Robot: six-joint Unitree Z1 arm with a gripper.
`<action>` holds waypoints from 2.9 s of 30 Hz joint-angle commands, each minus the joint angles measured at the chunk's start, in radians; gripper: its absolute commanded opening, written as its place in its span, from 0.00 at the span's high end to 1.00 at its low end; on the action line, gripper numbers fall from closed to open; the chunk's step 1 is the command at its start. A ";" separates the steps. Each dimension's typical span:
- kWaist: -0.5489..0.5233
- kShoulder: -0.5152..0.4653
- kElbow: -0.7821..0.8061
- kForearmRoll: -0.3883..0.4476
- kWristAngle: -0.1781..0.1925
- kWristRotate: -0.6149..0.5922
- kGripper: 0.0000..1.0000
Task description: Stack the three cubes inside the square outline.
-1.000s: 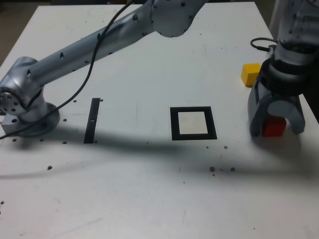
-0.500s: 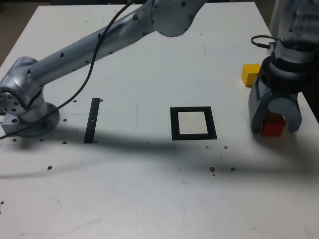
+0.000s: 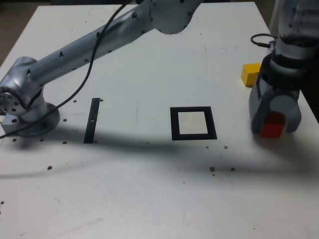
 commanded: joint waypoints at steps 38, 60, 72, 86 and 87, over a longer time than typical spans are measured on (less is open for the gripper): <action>0.058 -0.583 1.226 -0.410 0.004 0.009 0.67; 0.038 -0.585 1.177 -0.519 0.054 -0.056 0.67; 0.038 -0.562 1.203 -0.568 0.020 -0.057 0.59; 0.038 -0.592 1.248 -0.616 0.010 -0.058 0.01; 0.038 -0.596 1.246 -0.612 0.010 -0.059 0.01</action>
